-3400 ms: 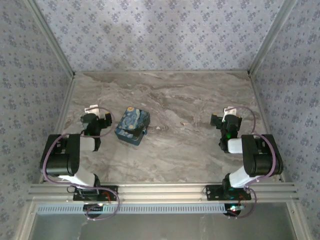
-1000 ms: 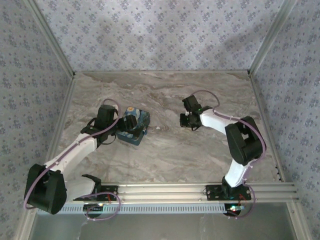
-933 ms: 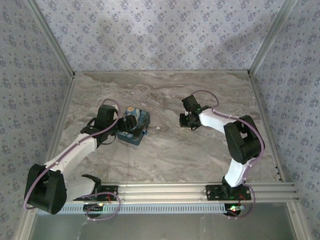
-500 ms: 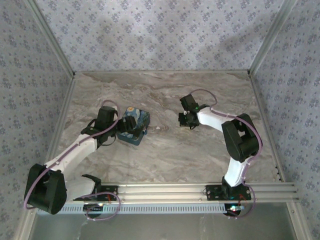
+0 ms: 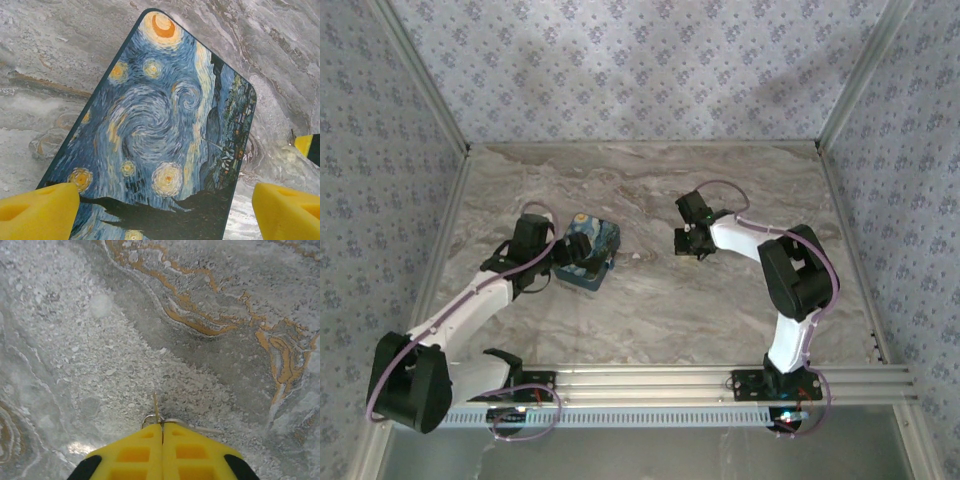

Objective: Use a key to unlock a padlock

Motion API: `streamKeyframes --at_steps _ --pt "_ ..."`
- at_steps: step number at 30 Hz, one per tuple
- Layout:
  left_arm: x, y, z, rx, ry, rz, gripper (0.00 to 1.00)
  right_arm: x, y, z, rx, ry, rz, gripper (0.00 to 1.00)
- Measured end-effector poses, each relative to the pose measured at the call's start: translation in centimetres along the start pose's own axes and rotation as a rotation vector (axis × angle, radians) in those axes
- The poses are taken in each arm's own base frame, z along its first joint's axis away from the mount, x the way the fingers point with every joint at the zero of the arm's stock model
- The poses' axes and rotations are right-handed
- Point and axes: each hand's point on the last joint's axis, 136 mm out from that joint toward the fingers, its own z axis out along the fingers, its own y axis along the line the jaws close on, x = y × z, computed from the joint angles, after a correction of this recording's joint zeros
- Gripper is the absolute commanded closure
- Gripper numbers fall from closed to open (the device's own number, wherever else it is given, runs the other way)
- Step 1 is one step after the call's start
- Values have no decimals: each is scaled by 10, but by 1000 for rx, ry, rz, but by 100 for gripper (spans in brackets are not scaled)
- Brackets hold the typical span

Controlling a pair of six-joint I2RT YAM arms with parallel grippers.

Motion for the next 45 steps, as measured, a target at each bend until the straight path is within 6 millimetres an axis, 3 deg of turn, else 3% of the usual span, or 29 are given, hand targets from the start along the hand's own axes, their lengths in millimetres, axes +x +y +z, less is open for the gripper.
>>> streamKeyframes --at_steps 6,9,11,15,19,23,28,38,45 --pt "3 2 0 -3 5 -1 11 0 3 -3 -2 -9 -20 100" --pt "1 0 -3 7 -7 1 10 -2 7 -19 -32 -35 -34 100" --pt "-1 -3 -6 16 -13 3 11 -7 12 -40 -72 -78 -48 100" --pt "-9 -16 -12 55 -16 8 12 -27 30 -100 -211 -224 -92 100" --pt "-34 -46 -28 145 -57 24 13 -47 48 -171 -381 -399 -136 100" --pt "-57 -79 -47 251 -90 44 16 -56 59 -229 -533 -526 -179 100" --pt "-79 -119 -71 392 -112 75 19 -55 71 -274 -683 -605 -231 100" --pt "-100 -179 -97 627 -81 128 24 -47 82 -308 -886 -566 -235 100" --pt "-90 -207 -100 755 12 149 41 -48 89 -324 -957 -548 -240 100"
